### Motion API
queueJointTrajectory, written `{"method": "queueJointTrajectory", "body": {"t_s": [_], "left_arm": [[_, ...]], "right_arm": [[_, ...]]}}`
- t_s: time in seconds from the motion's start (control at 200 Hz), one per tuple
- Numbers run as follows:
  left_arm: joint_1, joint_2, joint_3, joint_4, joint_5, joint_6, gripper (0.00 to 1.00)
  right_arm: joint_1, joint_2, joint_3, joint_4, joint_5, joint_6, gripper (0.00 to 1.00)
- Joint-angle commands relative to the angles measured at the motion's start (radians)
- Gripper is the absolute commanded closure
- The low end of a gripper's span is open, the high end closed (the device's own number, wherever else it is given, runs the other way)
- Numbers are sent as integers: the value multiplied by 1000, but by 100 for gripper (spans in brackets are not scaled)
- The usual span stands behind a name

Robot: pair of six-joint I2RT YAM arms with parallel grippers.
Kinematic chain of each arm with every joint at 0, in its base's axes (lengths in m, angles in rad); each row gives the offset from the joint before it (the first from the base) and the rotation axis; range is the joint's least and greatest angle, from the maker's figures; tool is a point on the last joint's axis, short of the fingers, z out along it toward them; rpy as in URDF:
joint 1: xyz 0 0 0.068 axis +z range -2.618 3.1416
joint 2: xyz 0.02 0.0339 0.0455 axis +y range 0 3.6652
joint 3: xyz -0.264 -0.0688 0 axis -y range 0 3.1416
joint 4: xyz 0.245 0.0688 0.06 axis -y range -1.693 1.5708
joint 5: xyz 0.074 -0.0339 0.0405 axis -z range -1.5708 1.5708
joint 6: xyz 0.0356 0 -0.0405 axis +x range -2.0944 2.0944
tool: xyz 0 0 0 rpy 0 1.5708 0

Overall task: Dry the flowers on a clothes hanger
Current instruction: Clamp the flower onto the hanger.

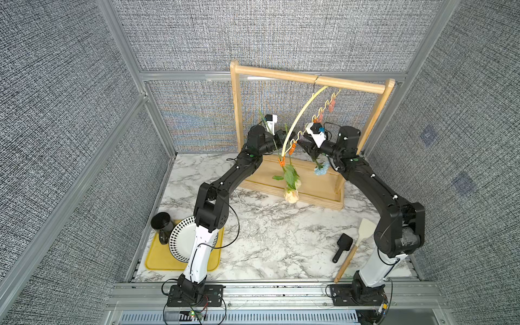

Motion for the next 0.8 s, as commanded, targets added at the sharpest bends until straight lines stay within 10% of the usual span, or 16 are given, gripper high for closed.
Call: {"method": "queueJointTrajectory", "body": {"t_s": [0.0, 0.796], "left_arm": [[0, -12, -1, 3, -12, 0, 88], [21, -47, -43, 16, -25, 8, 53]], "right_arm": [[1, -22, -26, 49, 14, 18, 57], [-6, -123, -143, 25, 48, 7, 52]]}}
